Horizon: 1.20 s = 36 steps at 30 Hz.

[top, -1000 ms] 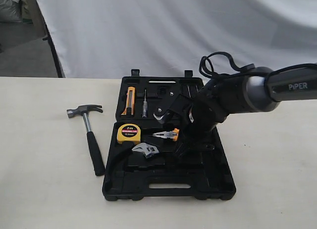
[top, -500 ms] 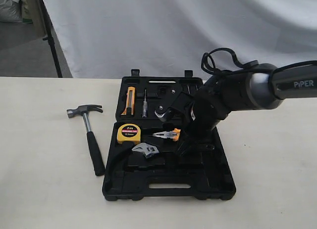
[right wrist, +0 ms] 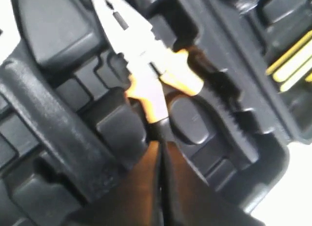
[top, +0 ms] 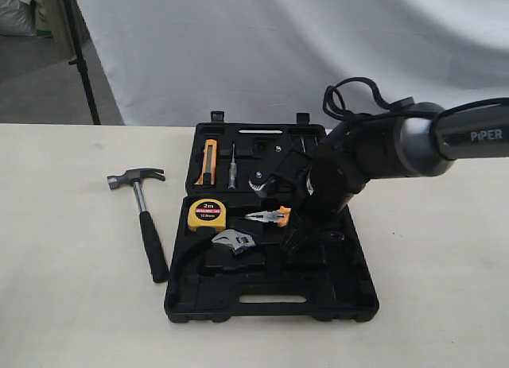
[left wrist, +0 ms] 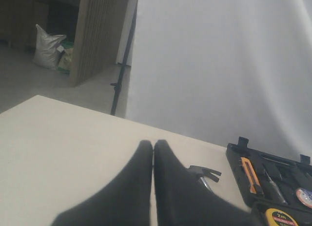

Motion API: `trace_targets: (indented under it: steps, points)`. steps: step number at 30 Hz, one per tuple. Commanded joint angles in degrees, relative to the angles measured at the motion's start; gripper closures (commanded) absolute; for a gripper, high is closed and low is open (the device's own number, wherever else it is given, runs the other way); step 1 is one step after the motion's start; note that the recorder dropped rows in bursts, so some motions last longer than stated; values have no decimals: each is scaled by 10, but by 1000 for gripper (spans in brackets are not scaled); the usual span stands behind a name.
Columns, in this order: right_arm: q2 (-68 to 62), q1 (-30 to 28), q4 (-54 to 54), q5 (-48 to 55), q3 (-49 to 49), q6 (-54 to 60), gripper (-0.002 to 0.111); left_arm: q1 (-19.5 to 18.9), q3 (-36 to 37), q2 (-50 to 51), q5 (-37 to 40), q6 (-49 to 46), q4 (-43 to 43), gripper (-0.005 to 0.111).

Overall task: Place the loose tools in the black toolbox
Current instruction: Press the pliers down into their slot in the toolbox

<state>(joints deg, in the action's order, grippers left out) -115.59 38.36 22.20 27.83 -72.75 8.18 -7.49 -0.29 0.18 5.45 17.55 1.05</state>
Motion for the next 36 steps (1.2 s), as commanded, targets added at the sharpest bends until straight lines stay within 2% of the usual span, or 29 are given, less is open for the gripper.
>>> trace_targets:
  steps: [1, 4, 16, 22, 29, 36]
  points:
    - [-5, 0, -17, 9, 1, 1, 108, -15, -2, -2, -4, 3, 3, 106]
    - [0, 9, -44, 23, 1, 1, 108, -15, -2, -2, -4, 3, 3, 106]
    - [23, 18, -10, 26, 0, -1, 108, -15, -2, -2, -4, 3, 3, 106]
    - [47, 18, -44, 31, 2, -24, 108, -15, -2, -2, -4, 3, 3, 106]
    - [-23, 17, -63, 127, 2, 30, 108, -15, -2, -2, -4, 3, 3, 106]
    - [-72, 18, -22, 184, -19, 36, 108, -15, -2, -2, -4, 3, 3, 106]
